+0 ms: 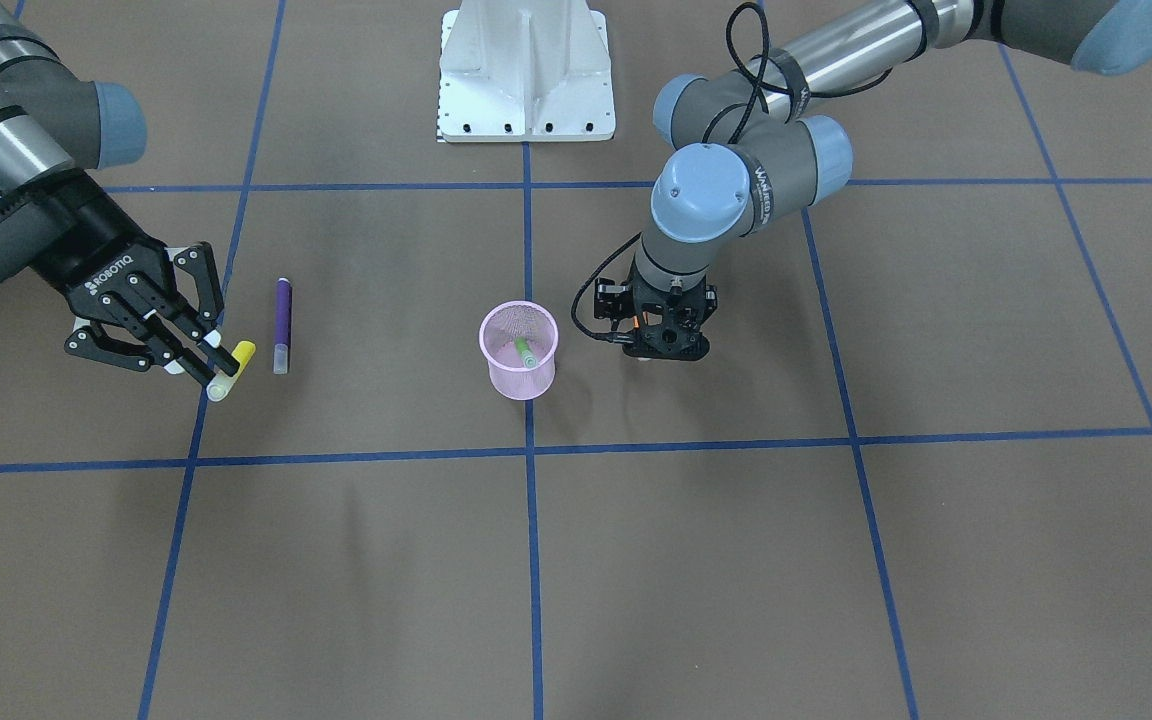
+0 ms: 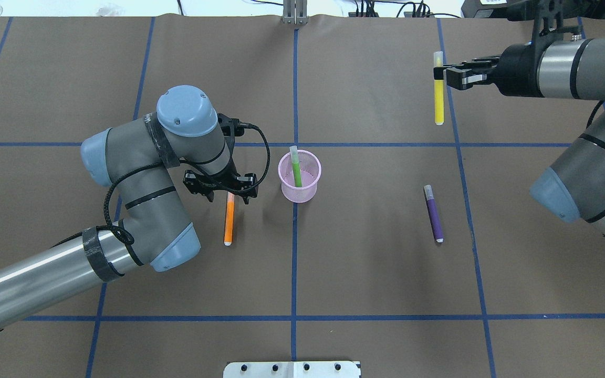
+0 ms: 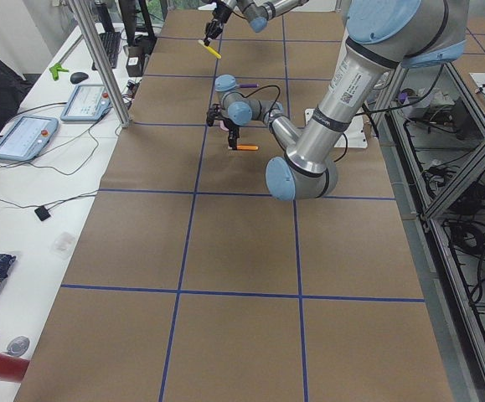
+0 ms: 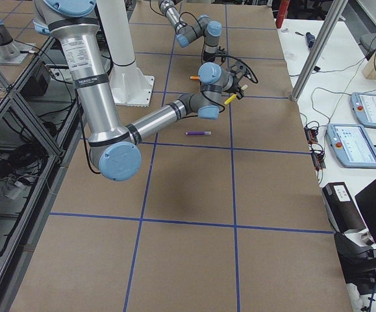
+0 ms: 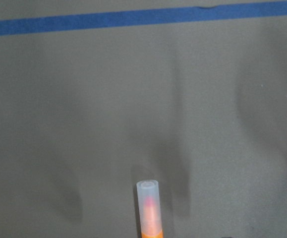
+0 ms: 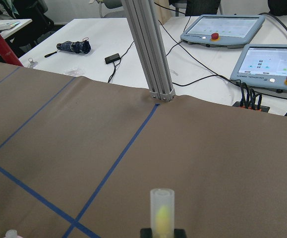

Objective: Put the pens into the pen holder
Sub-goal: 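Grasp the orange marker with the left gripper while the right lifts the yellow marker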

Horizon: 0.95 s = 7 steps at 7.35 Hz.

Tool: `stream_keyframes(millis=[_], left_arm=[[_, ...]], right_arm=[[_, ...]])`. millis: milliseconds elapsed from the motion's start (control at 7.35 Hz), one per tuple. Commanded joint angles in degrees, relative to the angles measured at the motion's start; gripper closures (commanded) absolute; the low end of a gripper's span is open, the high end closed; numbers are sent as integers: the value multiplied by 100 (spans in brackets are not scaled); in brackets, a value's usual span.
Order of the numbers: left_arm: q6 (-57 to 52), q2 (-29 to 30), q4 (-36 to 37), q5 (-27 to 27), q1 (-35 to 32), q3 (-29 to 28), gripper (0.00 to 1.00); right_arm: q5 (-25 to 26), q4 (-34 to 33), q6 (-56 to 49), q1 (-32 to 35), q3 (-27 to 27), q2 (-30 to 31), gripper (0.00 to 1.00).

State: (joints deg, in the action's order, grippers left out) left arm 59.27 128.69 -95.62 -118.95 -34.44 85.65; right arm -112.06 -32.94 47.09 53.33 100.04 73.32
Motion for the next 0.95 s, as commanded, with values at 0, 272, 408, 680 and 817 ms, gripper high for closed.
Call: stream_keyframes(millis=[0,272,408,680,817], left_arm=[[6,7,-1,4,17,-74,34],[6,34,-1,4,34,-153,39],[6,69,-1,4,43,-197,40],[6,87,-1,4,43,-242,44],[6,87,-1,4,52,-259,47]], right_arm=[[8,-2,89,-104,-2,-72,100],[8,7,98,-148,-3,-81,100],[43,7,98,-157,6,-81,100],[184,7,98,-227,6,-81,100],[184,7,98,-227,6,-81,100]])
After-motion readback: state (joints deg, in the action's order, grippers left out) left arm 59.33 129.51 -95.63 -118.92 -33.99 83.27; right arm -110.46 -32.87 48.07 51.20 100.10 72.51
